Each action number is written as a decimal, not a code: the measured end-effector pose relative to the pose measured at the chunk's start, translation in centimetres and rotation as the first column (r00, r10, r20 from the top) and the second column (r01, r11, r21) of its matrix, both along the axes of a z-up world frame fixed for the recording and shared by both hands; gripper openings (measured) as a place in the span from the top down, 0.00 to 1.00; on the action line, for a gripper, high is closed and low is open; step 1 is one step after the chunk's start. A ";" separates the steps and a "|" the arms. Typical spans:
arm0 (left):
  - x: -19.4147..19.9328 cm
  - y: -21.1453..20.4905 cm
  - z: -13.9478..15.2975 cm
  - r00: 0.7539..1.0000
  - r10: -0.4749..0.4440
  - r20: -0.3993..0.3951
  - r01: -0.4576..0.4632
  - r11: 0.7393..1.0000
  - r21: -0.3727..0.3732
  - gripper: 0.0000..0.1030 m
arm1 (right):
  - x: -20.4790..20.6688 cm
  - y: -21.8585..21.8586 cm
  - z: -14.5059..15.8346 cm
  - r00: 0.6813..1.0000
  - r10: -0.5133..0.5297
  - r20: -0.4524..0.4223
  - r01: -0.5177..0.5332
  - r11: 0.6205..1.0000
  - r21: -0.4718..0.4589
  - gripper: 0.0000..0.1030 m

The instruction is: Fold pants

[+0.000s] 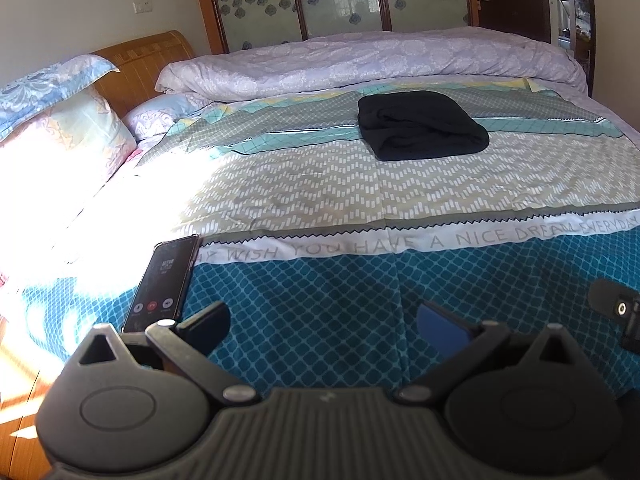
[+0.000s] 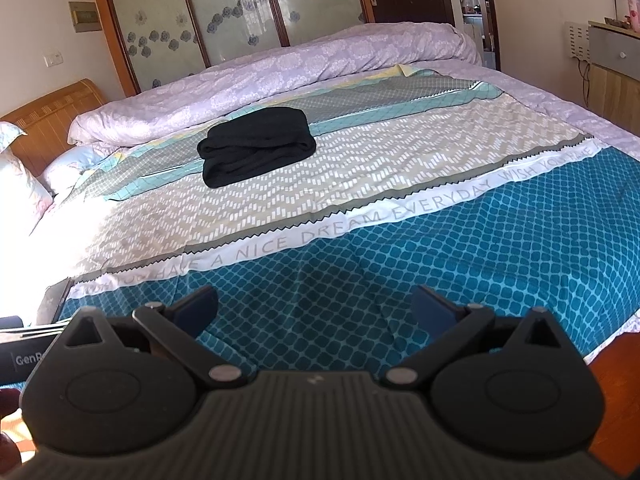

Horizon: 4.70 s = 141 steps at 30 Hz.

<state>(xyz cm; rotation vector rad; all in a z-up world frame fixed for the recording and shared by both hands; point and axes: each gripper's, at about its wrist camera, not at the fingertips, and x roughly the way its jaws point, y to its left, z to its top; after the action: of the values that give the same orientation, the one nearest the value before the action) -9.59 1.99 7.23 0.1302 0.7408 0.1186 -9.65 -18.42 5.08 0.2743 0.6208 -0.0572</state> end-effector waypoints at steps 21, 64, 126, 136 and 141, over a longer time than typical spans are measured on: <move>0.0 0.0 -0.1 1.000 0.003 0.005 -0.003 1.000 0.015 0.00 | -0.1 0.0 0.1 1.000 0.003 0.012 -0.003 1.000 0.008 0.00; -0.2 -0.4 -0.1 0.998 -0.054 -0.026 0.052 0.997 -0.062 0.00 | -0.7 0.5 1.0 0.996 0.047 0.069 -0.047 0.999 0.001 0.00; 4.0 -3.7 4.3 0.990 -0.105 0.092 0.115 0.987 -0.110 0.00 | 1.0 -2.2 6.7 0.994 0.101 0.042 -0.100 0.995 -0.029 0.05; 4.1 -4.3 3.7 0.991 -0.124 0.050 0.129 0.986 -0.105 0.00 | 0.5 -3.3 6.0 0.997 0.068 0.025 -0.068 0.998 0.011 0.05; 4.2 -4.1 3.7 0.991 -0.132 0.034 0.135 0.981 -0.136 0.00 | 0.5 -3.4 6.0 0.998 0.065 0.021 -0.065 0.998 0.009 0.05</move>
<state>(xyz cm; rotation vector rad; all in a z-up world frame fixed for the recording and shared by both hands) -5.37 -2.13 10.92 0.0459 0.7109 -0.0591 -9.14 -21.79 11.07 0.2634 0.6096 0.0111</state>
